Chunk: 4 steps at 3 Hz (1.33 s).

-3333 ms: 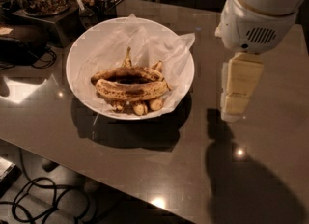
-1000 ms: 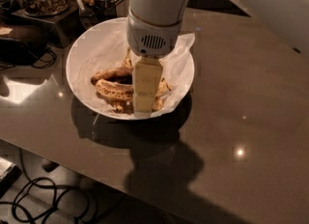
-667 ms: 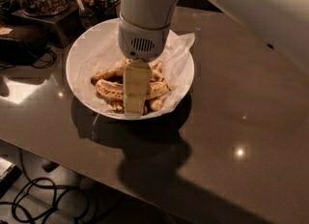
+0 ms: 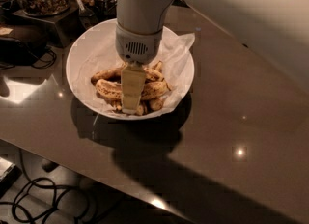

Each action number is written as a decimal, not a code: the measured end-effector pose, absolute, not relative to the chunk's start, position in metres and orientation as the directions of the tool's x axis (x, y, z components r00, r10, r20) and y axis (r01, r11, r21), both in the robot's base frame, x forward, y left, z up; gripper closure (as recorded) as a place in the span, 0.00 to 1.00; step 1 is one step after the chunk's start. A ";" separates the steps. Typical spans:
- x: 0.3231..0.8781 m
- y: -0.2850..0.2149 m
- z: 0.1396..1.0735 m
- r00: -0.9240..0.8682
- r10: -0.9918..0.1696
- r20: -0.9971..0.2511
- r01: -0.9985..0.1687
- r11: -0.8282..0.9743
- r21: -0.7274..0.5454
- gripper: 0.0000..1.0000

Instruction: Pick banana from white bowl

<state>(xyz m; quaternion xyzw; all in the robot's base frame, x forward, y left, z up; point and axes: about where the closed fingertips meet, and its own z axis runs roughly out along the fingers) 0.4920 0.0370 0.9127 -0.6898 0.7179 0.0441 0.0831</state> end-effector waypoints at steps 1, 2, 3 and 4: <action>0.506 0.029 0.910 -0.047 -0.984 -0.172 -0.997 0.057 -0.054 0.25; 0.515 0.025 0.908 -0.049 -0.984 -0.171 -0.997 0.059 -0.055 0.30; 0.508 0.026 0.900 -0.045 -0.982 -0.183 -0.998 0.051 -0.026 0.35; 0.498 0.031 0.897 -0.026 -0.981 -0.193 -1.000 0.028 -0.006 0.40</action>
Offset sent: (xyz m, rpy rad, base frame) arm 0.0287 -0.0243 -0.0081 -0.0350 0.0212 -0.0192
